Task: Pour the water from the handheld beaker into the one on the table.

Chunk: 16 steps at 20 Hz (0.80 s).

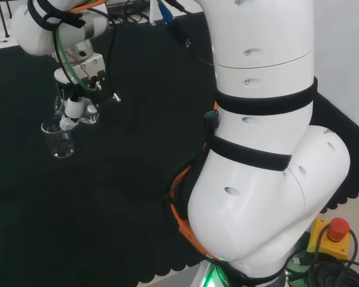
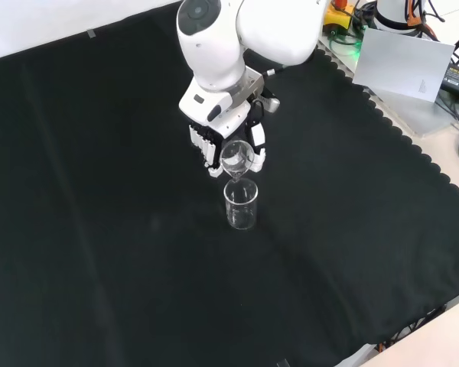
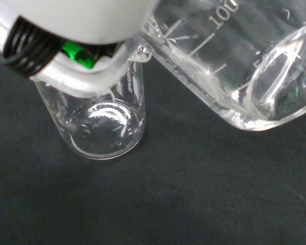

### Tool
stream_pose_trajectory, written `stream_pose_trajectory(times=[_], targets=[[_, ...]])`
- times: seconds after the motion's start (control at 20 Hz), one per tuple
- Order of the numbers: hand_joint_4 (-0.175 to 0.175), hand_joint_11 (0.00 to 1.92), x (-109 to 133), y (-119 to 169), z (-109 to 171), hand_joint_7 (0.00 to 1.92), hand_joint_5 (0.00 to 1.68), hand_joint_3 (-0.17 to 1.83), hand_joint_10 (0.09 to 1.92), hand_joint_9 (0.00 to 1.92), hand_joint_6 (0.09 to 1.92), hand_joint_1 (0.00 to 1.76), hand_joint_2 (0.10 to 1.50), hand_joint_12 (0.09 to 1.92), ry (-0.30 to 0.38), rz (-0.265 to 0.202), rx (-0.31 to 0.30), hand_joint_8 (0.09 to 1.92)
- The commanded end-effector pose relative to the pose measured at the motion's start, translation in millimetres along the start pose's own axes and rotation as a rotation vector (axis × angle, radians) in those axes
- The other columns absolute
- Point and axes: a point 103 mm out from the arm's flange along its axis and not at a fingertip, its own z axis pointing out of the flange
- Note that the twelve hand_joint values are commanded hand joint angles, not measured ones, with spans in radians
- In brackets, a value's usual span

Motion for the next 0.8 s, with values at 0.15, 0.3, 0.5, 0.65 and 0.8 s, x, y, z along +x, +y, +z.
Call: stream_pose_trajectory(times=[0.15,0.3,0.5,0.65,0.8], targets=[[0.018,1.37,8,2,5,1.73,1.47,0.65,0.09,1.59,0.31,1.19,0.60,0.74,-0.064,0.028,0.037,0.09],[0.018,1.37,8,2,2,1.73,1.47,0.65,0.09,1.59,0.31,1.19,0.60,0.74,-0.096,0.033,0.045,0.09],[0.020,1.36,7,1,-4,1.73,1.47,0.65,0.09,1.60,0.31,1.19,0.60,0.74,-0.127,0.042,0.051,0.09],[0.022,1.36,5,1,-8,1.74,1.47,0.65,0.09,1.60,0.30,1.19,0.60,0.74,-0.151,0.048,0.070,0.09],[0.024,1.36,5,1,-11,1.74,1.47,0.65,0.09,1.60,0.30,1.19,0.60,0.74,-0.172,0.053,0.090,0.09]])
